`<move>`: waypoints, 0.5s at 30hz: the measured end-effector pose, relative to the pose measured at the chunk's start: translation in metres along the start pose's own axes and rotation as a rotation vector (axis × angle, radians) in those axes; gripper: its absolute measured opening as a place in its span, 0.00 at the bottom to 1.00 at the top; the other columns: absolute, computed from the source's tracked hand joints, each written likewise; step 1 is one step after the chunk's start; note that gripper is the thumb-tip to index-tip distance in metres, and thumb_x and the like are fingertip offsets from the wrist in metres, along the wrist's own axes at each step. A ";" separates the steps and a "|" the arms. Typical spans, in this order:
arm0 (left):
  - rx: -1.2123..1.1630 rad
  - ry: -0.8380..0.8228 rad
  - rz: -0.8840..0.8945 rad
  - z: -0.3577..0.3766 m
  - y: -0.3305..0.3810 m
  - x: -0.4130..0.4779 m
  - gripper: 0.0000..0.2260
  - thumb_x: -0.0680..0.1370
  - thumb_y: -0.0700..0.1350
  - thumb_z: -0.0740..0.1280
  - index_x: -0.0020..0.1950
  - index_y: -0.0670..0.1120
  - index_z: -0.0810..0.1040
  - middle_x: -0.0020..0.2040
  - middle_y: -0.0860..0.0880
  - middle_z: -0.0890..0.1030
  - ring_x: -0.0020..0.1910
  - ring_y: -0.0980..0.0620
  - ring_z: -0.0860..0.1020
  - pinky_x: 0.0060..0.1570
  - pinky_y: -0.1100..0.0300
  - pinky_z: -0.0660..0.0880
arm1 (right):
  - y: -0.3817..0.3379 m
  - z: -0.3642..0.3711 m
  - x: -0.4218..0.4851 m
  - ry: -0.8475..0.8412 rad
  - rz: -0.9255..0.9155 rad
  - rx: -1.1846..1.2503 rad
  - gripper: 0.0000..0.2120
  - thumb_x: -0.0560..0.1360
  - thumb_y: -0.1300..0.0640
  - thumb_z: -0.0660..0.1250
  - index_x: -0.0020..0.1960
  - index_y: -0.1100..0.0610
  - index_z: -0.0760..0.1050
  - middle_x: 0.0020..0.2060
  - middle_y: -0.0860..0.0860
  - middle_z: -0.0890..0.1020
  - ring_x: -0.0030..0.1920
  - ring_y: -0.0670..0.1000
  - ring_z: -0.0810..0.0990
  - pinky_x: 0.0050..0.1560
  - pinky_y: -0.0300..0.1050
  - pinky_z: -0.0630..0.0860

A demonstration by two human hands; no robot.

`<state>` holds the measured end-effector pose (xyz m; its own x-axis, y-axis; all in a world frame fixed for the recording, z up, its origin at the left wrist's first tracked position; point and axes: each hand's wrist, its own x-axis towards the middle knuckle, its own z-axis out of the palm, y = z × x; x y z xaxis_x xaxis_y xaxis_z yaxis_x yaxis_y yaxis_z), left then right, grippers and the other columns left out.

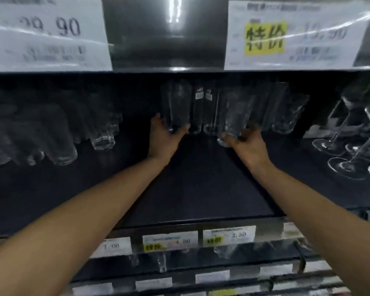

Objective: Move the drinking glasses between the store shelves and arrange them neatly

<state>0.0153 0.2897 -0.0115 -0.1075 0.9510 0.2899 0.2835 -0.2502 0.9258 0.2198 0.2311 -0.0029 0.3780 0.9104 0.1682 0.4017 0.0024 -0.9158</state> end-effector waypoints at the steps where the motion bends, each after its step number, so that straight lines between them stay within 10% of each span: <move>1: -0.004 0.001 -0.009 0.002 0.000 0.004 0.40 0.73 0.51 0.76 0.77 0.41 0.58 0.70 0.48 0.73 0.65 0.56 0.72 0.66 0.63 0.69 | 0.000 0.002 0.005 0.007 -0.013 0.014 0.37 0.72 0.47 0.76 0.73 0.55 0.62 0.59 0.46 0.75 0.58 0.46 0.75 0.57 0.38 0.71; 6: 0.017 0.036 -0.039 0.009 -0.002 0.018 0.34 0.73 0.51 0.76 0.72 0.44 0.62 0.56 0.54 0.75 0.56 0.57 0.75 0.52 0.68 0.71 | 0.009 0.009 0.023 0.017 -0.035 0.079 0.35 0.72 0.49 0.77 0.71 0.56 0.63 0.63 0.49 0.75 0.62 0.48 0.76 0.59 0.37 0.75; 10: 0.050 0.070 -0.041 0.008 -0.003 0.019 0.30 0.73 0.50 0.76 0.69 0.46 0.65 0.51 0.54 0.78 0.49 0.59 0.77 0.38 0.80 0.70 | 0.011 0.008 0.026 0.024 -0.044 0.077 0.31 0.72 0.51 0.77 0.68 0.57 0.65 0.57 0.49 0.76 0.47 0.41 0.76 0.35 0.21 0.70; 15: 0.087 0.046 -0.039 0.003 0.009 -0.002 0.19 0.71 0.49 0.78 0.54 0.50 0.71 0.46 0.55 0.76 0.46 0.58 0.77 0.41 0.72 0.72 | 0.010 0.008 0.023 -0.045 -0.061 -0.021 0.31 0.63 0.37 0.76 0.60 0.49 0.71 0.55 0.49 0.78 0.54 0.48 0.79 0.54 0.41 0.79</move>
<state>0.0205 0.2858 -0.0045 -0.1636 0.9498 0.2665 0.3593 -0.1943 0.9128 0.2259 0.2550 -0.0107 0.3144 0.9265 0.2067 0.4409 0.0503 -0.8961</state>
